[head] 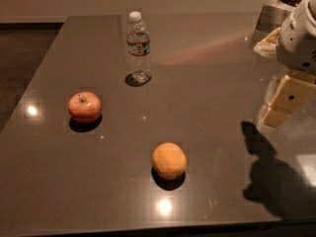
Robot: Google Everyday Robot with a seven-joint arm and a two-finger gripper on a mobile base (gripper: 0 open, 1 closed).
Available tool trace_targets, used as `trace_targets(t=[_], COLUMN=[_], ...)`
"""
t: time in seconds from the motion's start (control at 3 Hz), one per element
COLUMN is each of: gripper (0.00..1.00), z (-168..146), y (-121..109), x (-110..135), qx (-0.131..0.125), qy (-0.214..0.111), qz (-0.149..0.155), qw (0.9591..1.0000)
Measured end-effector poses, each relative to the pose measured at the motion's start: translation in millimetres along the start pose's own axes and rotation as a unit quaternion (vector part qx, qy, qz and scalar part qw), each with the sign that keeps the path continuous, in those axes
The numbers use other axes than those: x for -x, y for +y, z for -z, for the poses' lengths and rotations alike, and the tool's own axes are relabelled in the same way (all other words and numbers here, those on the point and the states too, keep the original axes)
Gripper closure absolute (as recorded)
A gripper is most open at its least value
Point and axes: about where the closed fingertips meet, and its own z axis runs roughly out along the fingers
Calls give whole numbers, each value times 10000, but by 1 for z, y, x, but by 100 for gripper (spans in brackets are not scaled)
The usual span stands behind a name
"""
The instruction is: Move orange near water bottle
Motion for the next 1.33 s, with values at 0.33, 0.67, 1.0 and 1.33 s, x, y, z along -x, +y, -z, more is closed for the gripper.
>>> trace_targets(t=[0.33,0.67,1.0,1.33], gripper=[0,0,0,0], z=[-15,-41,-68,-90], y=[22,51,71,91], x=[21,39,43,53], qx=[259,444,570,745], qy=[-414,-815,-965,-1119], qz=[93,99,-34,-51], qw=[9988,9956,9937,9909])
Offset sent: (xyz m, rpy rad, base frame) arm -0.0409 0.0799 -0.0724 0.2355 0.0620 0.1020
